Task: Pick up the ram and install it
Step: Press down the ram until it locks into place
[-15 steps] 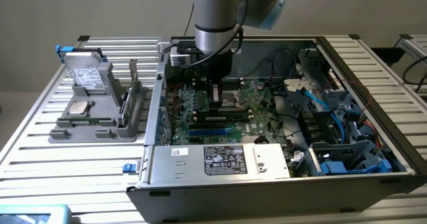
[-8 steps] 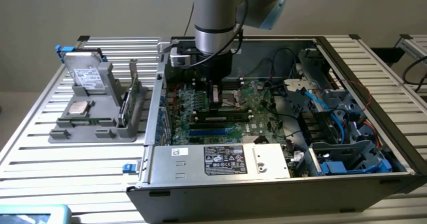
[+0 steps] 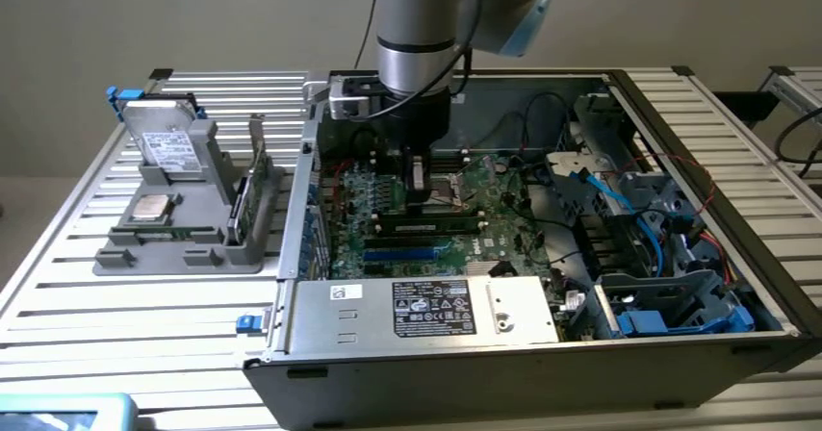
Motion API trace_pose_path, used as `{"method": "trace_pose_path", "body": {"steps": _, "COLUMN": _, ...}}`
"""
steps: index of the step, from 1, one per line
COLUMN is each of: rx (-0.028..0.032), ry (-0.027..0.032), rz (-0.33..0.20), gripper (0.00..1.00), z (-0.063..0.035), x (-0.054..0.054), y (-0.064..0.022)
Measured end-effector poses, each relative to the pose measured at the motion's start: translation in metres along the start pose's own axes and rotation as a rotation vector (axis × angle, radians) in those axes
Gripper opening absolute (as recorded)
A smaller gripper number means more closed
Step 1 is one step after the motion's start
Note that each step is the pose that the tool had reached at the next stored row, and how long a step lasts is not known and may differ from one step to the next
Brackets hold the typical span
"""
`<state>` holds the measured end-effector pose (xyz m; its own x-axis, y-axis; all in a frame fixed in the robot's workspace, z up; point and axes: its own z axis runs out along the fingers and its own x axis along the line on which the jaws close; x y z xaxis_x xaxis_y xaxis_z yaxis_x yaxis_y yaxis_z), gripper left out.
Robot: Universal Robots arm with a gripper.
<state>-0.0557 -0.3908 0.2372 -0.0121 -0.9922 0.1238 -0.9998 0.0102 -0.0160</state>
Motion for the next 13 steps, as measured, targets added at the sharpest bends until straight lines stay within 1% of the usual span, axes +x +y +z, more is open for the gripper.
{"method": "trace_pose_path", "body": {"steps": 4, "rx": -0.0011, "ry": 0.0000, "rz": 0.000, "gripper": 0.11, "z": -0.0021, "x": 0.000, "y": -0.0056}}
{"method": "trace_pose_path", "body": {"steps": 13, "rx": -0.0031, "ry": 0.0002, "rz": 0.000, "gripper": 0.11, "z": -0.0044, "x": 0.000, "y": -0.0246}}
